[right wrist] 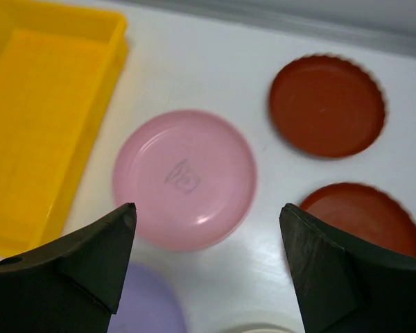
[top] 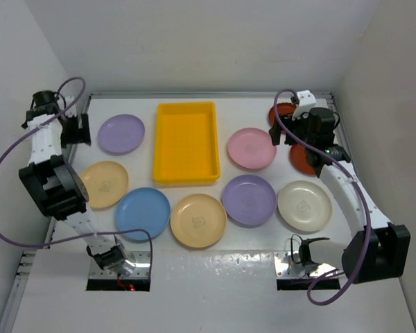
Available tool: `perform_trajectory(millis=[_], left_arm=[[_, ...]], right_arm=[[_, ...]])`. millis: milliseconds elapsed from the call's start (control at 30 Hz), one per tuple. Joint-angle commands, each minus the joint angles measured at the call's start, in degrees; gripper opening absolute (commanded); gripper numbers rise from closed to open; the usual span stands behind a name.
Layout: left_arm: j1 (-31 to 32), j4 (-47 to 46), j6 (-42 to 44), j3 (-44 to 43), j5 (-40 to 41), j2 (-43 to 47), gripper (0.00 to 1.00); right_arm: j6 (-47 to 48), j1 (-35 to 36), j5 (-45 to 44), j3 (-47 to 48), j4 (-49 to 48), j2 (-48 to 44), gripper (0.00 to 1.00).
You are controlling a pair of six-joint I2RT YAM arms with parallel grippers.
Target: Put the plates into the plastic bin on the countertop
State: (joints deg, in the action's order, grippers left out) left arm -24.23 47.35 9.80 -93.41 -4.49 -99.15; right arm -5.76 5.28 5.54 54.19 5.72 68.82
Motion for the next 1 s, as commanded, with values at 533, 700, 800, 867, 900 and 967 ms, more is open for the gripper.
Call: perform_trajectory(millis=[533,700,800,867,900,967], left_arm=[[-12.2,-4.3,-0.1,15.8,1.4,-12.9,0.52],[-14.2,-5.5,1.6,16.9,0.5,-12.9,0.36],[-14.8,-5.0,2.1,16.9,-2.0,-12.9,0.09],[-15.6,-3.8,2.2,16.1,-2.9,-11.7,0.0],[-16.6,-3.8,2.2,15.5,-3.9,-11.1,0.0],[-18.0,-2.6,2.2,13.7,-7.5,-9.4,0.0]], right_arm=[[-6.2,12.8,0.4,-4.7,8.9,-1.1,0.83],[-7.2,16.2,-2.4,-2.3,9.5,0.7,0.83],[-7.2,18.0,-4.0,-1.1,10.1,1.8,0.83],[-7.5,19.2,-5.0,-0.9,11.2,2.6,0.83],[-7.4,19.5,-5.0,-0.9,11.3,2.6,0.83],[-7.7,20.1,-5.2,-1.2,11.4,2.7,0.83]])
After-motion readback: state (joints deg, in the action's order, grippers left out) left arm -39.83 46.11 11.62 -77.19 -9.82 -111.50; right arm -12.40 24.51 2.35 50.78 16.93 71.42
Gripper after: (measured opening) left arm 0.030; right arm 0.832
